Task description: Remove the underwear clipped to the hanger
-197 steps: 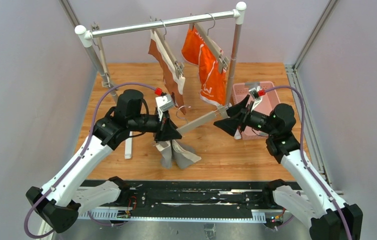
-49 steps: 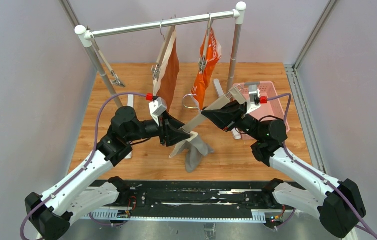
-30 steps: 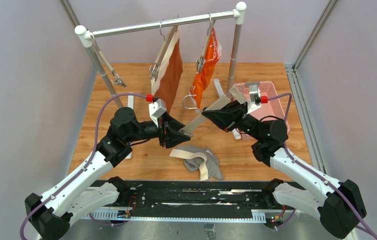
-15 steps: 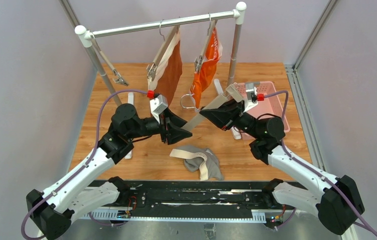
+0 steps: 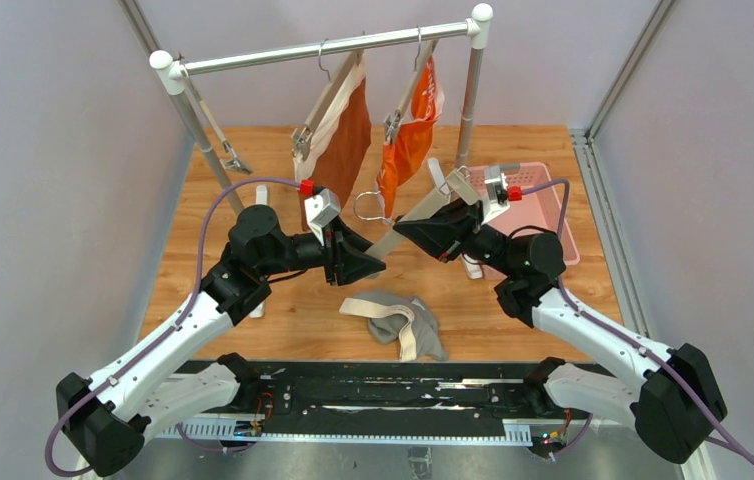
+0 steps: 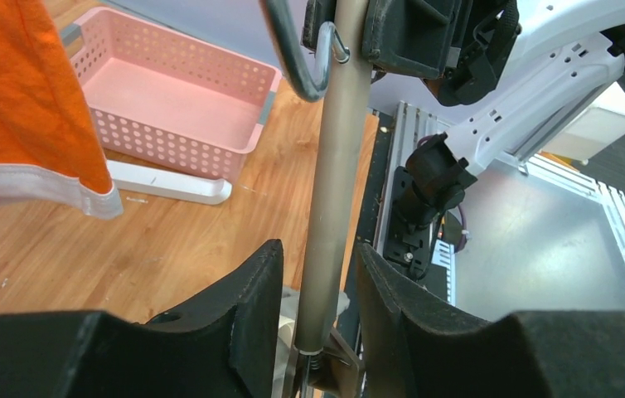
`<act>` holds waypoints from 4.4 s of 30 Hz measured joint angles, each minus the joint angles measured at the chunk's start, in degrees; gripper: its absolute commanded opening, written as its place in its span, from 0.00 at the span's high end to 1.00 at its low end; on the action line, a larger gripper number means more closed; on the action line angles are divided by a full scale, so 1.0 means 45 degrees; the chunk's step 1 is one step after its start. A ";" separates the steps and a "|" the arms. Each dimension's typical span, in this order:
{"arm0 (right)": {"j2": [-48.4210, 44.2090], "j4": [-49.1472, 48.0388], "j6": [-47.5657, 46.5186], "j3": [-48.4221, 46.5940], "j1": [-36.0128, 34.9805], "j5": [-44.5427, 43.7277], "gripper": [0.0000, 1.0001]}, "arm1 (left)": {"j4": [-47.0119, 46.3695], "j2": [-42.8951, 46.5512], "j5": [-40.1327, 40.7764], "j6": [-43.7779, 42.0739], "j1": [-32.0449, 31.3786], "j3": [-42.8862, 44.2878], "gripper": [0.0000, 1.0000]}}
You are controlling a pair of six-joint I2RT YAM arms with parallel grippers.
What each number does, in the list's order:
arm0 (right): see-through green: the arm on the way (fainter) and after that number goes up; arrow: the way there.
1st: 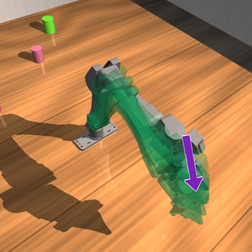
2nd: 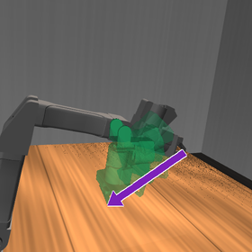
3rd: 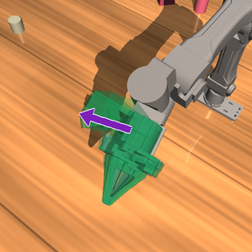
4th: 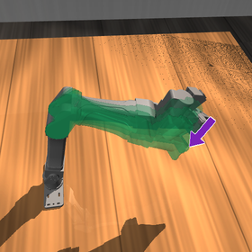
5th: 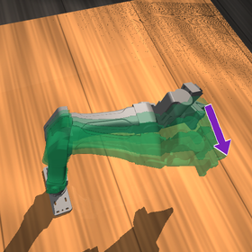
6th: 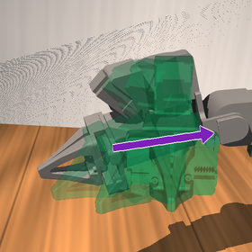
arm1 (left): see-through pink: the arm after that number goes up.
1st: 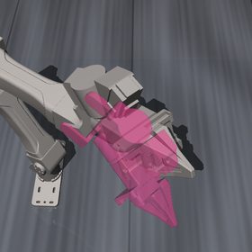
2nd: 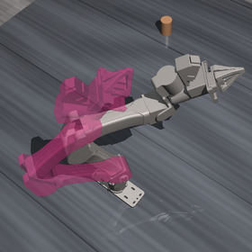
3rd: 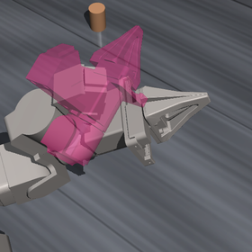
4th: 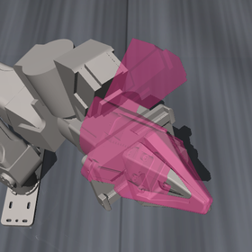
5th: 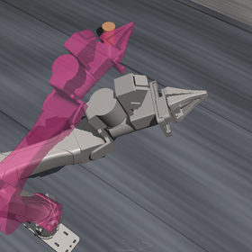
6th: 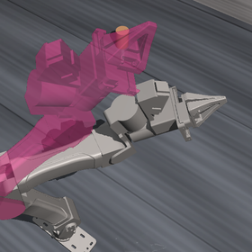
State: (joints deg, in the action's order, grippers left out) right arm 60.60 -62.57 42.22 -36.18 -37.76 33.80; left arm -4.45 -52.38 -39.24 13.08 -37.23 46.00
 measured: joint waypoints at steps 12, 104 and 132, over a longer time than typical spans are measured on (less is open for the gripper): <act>-0.0476 0.0884 -0.0243 0.0000 -0.0010 0.0117 0.99 | 0.0010 0.0010 0.0117 -0.0005 0.0000 0.0063 0.58; -0.2263 1.1492 -0.6198 -0.1676 -0.0534 -0.2866 0.41 | 1.3474 0.0889 1.5358 -0.3823 -0.0010 0.8908 1.00; -0.2880 1.1497 -0.6484 -0.1039 -0.0534 -0.3186 0.41 | 1.0229 -0.2351 1.5193 -0.4114 0.0097 1.0108 1.00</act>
State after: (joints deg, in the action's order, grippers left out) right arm 47.64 -10.83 13.04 -40.86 -40.16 19.46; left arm 41.58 -62.96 29.12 -5.43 -36.80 91.48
